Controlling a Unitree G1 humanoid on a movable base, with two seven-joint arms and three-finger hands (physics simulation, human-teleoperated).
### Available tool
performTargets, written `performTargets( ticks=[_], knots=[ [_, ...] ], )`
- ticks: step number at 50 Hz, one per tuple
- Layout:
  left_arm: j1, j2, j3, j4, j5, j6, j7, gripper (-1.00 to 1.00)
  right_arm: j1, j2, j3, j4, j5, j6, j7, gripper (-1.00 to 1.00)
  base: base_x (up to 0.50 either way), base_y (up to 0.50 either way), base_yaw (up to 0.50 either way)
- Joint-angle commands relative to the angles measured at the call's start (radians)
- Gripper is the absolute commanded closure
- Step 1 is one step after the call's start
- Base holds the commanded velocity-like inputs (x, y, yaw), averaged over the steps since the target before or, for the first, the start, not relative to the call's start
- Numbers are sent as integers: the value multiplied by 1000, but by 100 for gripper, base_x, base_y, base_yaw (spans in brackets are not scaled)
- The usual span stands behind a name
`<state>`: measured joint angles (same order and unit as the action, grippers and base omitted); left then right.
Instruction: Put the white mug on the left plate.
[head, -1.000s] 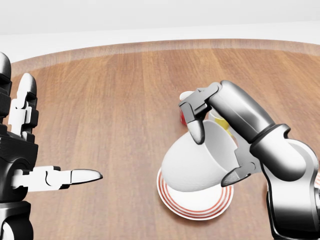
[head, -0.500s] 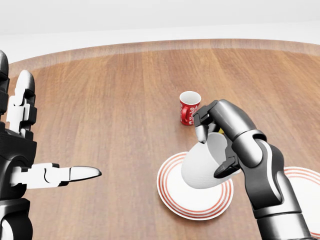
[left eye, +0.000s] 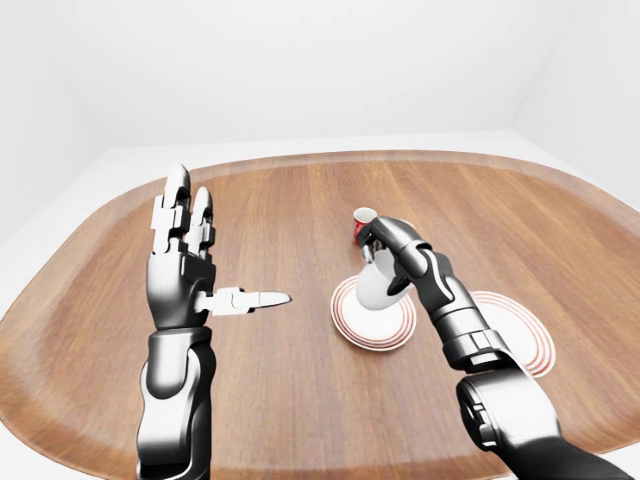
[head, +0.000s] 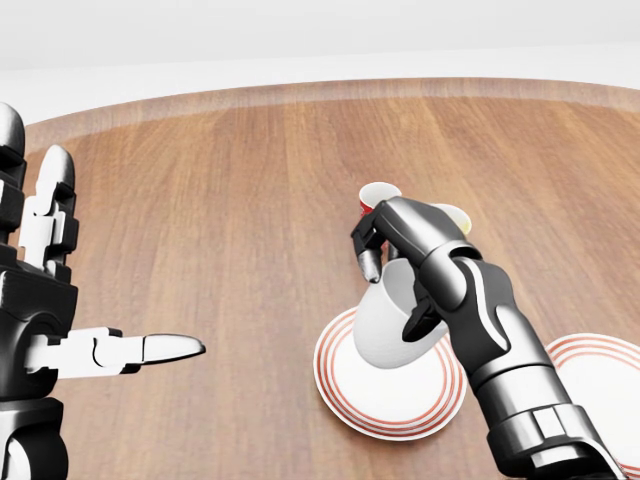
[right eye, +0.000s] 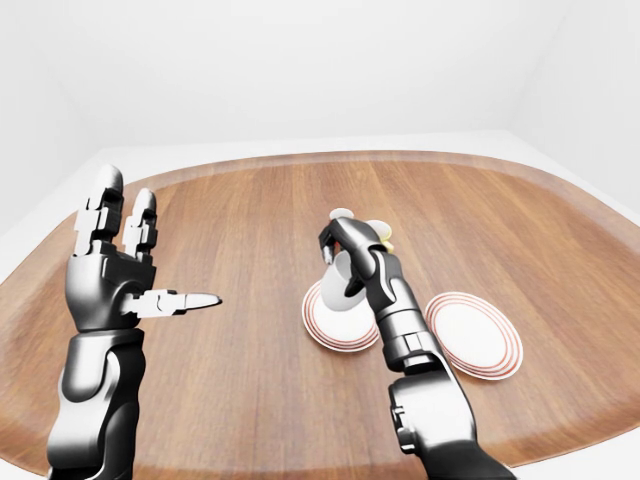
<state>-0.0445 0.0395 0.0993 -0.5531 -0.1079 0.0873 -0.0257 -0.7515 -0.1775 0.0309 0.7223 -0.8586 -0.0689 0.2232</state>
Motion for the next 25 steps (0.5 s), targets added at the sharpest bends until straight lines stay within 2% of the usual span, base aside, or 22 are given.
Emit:
performTargets(
  ticks=[1, 13, 25],
  knots=[
    [4, -1, -3, -1, 1, 0, -1, -96, -109, 7, 20, 207, -49, -18, -68, 100, 0, 0, 0],
    [5, -2, -2, -3, 2, 0, -1, -96, -171, -4, 54, 441, -149, -18, -212, 100, 0, 0, 0],
    [-2, 0, 1, 3, 0, 0, 1, -96, -217, 16, 71, 524, -229, -18, -234, 100, 0, 0, 0]
  ],
)
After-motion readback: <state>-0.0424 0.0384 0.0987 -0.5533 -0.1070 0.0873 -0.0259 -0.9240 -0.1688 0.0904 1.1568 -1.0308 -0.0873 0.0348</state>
